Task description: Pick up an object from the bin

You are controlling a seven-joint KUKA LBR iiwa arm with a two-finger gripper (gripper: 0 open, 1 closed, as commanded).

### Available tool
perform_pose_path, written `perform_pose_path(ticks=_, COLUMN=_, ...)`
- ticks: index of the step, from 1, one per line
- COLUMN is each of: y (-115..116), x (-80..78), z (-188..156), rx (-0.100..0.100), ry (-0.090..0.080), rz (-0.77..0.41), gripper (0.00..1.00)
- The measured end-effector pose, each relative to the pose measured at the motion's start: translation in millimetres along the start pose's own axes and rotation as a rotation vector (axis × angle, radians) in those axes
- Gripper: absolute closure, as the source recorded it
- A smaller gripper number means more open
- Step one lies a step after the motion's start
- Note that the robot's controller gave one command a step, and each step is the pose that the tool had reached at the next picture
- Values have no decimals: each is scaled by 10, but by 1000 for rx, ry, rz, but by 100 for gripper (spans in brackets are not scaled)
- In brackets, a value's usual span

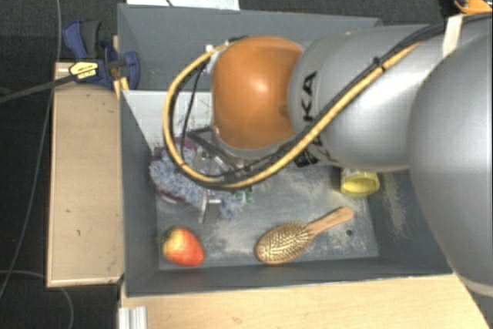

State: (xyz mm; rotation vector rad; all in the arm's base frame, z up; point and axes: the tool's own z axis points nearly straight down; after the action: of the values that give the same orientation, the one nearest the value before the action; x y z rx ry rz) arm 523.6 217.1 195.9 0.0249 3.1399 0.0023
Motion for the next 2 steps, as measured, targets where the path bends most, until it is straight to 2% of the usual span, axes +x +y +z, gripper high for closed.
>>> perform_pose_path(ticks=1, y=0, x=0, z=0, rx=0, ry=0, rz=1, gripper=0)
perform_pose_path(ticks=2, y=-209, x=-56, z=515, rx=1, ry=1, rz=-56, gripper=0)
